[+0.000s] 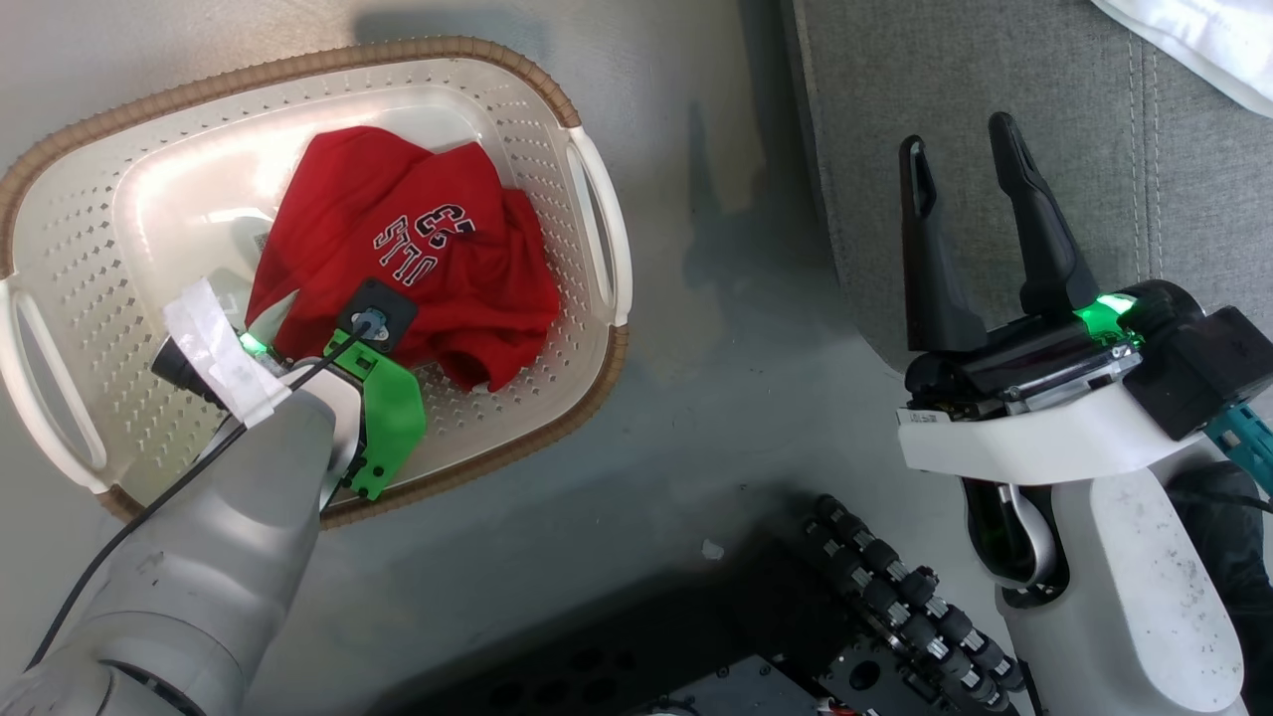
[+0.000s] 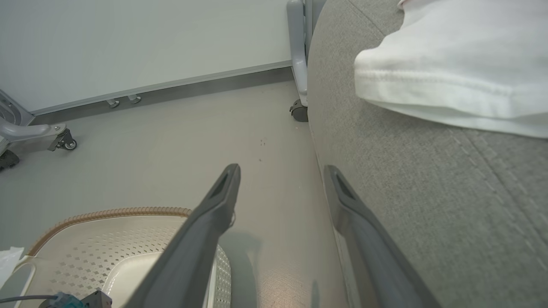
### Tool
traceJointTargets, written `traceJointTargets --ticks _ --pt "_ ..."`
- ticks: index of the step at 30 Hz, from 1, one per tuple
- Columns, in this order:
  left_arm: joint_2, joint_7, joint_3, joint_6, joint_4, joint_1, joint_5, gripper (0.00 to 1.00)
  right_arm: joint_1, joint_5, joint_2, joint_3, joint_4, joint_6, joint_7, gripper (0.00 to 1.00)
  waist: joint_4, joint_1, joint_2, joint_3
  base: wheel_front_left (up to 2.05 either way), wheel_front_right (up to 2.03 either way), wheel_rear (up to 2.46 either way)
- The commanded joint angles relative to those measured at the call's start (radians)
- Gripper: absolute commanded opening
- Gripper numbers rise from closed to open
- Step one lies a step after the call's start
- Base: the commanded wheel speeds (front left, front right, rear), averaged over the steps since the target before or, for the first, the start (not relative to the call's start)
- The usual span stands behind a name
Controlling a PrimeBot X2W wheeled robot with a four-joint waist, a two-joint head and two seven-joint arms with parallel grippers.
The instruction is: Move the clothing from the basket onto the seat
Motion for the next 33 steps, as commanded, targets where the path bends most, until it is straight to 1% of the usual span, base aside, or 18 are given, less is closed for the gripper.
traceJointTargets --ticks 1,9,15,21,24,28,33 --pt "0.006 -0.007 -0.003 0.006 0.003 -0.019 -0.007 0.00 -0.013 -0.004 -0.001 -0.003 -0.005 0.000 -0.003 1.00 0.003 -0.0001 0.0000 -0.006 0.00 0.00 0.00" --pt "-0.025 -0.068 -0.007 0.009 0.005 0.004 -0.019 0.00 -0.008 -0.037 -0.001 -0.008 0.002 0.000 -0.003 1.00 0.029 -0.0001 0.0000 -0.072 0.00 0.00 0.00" --pt "-0.049 -0.155 -0.012 0.002 -0.012 0.035 -0.024 0.00 0.016 -0.071 -0.001 -0.022 0.016 0.000 -0.003 1.00 0.066 -0.0001 0.0000 -0.164 0.00 0.00 0.00" --pt "-0.061 -0.208 -0.014 -0.006 -0.045 0.074 -0.035 0.00 0.039 -0.104 -0.001 -0.034 0.035 0.000 -0.003 1.00 0.105 -0.0001 0.0000 -0.266 0.00 0.00 0.00" --pt "-0.069 -0.220 -0.009 -0.008 -0.077 0.094 -0.046 0.00 0.055 -0.125 -0.002 -0.040 0.053 0.000 -0.003 1.00 0.127 -0.0001 0.0000 -0.317 0.00 0.00 0.00" --pt "-0.071 -0.228 0.013 0.000 -0.144 0.127 -0.064 0.00 0.073 -0.147 -0.002 -0.049 0.068 0.000 -0.003 1.00 0.155 -0.0001 0.0000 -0.385 0.00 0.00 0.00" --pt "-0.051 -0.227 0.063 0.021 -0.298 0.193 -0.077 0.00 0.101 -0.165 -0.002 -0.058 0.082 0.000 0.003 1.00 0.188 -0.0001 0.0000 -0.465 0.00 0.00 0.00"
